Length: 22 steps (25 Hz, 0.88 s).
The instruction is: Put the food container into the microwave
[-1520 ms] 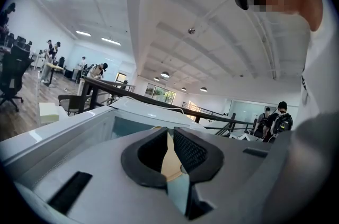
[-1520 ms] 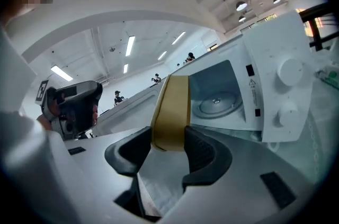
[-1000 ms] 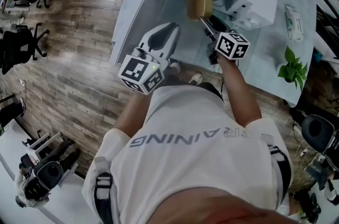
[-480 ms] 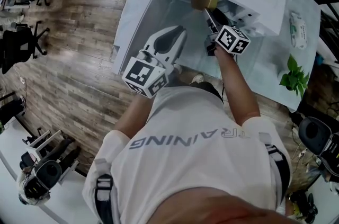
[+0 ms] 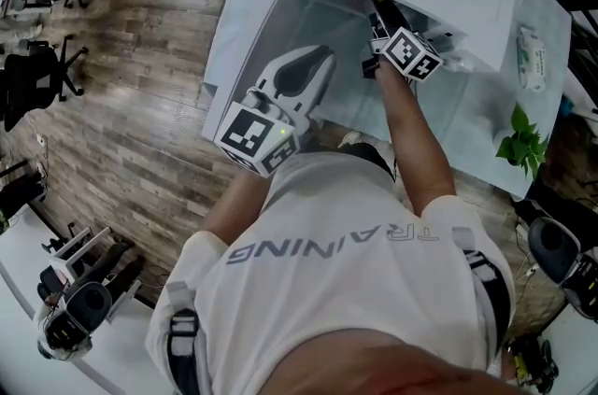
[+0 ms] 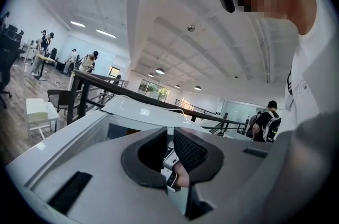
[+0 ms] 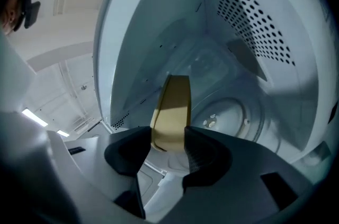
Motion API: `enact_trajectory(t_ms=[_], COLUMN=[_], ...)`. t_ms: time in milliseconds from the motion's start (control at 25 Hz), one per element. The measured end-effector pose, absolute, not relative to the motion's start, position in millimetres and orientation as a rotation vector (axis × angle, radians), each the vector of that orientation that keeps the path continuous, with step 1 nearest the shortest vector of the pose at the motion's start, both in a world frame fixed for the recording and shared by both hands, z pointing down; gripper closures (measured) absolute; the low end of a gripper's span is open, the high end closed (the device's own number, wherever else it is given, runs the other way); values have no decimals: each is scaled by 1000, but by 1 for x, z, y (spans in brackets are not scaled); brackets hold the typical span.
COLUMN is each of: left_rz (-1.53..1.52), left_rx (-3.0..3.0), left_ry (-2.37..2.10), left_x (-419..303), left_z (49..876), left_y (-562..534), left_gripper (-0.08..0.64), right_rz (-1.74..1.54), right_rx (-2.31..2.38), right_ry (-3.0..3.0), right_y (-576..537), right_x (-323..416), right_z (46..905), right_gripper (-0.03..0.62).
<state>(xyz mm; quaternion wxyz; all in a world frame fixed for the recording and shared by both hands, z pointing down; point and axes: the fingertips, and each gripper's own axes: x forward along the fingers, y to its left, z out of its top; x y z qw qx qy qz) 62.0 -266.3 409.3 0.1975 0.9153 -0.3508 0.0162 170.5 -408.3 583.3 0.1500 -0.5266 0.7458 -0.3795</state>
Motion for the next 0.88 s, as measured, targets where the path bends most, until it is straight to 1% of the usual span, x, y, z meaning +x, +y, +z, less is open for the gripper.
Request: enact_trajectory(t_ms=[320, 880], left_rz=[40, 28], left_rx=[2542, 2523], left_ry=[-980, -968], left_x=[61, 64], left_z=[413, 413], left_y=[-270, -273], left_gripper=[500, 500], right_rz=[-1100, -1076], right_rx=[-1543, -1537], right_ry=[2079, 2038], right_y=[-426, -435], right_x=[174, 186], right_z=[597, 594], right_gripper=[382, 379])
